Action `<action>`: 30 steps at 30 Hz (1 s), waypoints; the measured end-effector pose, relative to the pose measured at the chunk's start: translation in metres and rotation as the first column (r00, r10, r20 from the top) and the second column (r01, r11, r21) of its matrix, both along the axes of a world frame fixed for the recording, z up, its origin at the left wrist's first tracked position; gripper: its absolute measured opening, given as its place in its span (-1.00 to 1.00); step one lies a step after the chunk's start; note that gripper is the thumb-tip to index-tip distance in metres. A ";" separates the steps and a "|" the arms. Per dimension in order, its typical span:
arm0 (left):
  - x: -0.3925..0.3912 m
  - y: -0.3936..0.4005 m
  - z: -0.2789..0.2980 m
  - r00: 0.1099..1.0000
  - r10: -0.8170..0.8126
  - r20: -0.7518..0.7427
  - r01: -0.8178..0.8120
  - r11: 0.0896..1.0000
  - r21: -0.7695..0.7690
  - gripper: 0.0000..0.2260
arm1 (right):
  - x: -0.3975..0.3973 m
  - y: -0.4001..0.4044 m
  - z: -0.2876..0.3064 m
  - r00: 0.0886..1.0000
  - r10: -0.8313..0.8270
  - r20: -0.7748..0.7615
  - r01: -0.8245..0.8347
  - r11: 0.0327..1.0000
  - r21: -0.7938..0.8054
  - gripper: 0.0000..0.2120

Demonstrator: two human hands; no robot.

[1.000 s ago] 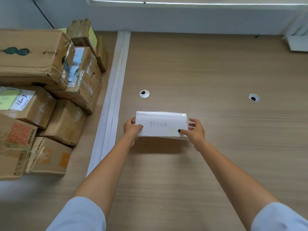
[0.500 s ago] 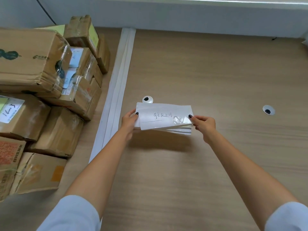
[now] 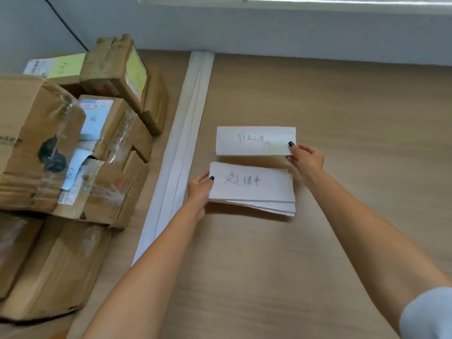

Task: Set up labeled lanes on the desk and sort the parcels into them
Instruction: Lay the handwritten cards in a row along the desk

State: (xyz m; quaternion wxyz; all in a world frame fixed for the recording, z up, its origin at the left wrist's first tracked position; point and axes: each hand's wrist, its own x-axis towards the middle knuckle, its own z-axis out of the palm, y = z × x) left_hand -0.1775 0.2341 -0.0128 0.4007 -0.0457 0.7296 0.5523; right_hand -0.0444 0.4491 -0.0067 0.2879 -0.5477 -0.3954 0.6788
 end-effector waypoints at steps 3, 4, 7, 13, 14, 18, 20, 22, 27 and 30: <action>-0.024 0.023 -0.009 1.000 0.000 0.012 -0.001 1.000 0.010 -0.66 | -0.040 0.033 -0.015 1.000 -0.023 0.005 0.023 1.000 0.015 -0.78; -0.033 0.031 -0.012 1.000 0.001 0.006 -0.001 1.000 0.020 -0.66 | -0.052 0.043 -0.019 1.000 -0.029 0.005 0.029 0.999 0.030 -0.75; -0.057 0.051 -0.017 1.000 -0.011 -0.027 0.012 0.999 0.031 -0.66 | -0.083 0.071 -0.027 0.998 -0.053 -0.015 0.054 0.996 0.067 -0.73; -0.079 0.081 -0.032 0.999 -0.001 -0.040 0.003 0.999 0.049 -0.68 | -0.124 0.109 -0.036 1.000 0.007 -0.014 -0.005 0.995 0.104 -0.85; -0.080 0.084 -0.033 0.999 -0.006 -0.041 0.008 0.998 0.059 -0.68 | -0.129 0.113 -0.037 1.000 0.019 -0.003 -0.018 0.993 0.114 -0.83; -0.081 0.086 -0.035 0.999 -0.029 -0.033 0.031 0.997 0.073 -0.68 | -0.142 0.118 -0.035 0.999 0.007 0.044 -0.015 0.986 0.165 -0.78; -0.082 0.085 -0.036 0.999 -0.030 -0.024 0.032 0.996 0.079 -0.68 | -0.147 0.118 -0.035 0.997 0.000 0.074 -0.011 0.987 0.160 -0.82; -0.081 0.085 -0.036 0.999 -0.038 -0.028 0.040 0.996 0.080 -0.69 | -0.151 0.117 -0.038 0.991 0.027 0.130 -0.049 0.985 0.167 -0.80; -0.081 0.083 -0.036 0.999 -0.036 -0.023 0.038 0.996 0.085 -0.68 | -0.152 0.120 -0.042 0.841 0.080 0.534 -0.318 0.873 0.369 -0.56; -0.078 0.083 -0.035 0.999 -0.031 -0.025 0.033 0.997 0.076 -0.67 | -0.148 0.124 -0.036 0.789 0.129 0.601 -0.436 0.807 0.398 -0.51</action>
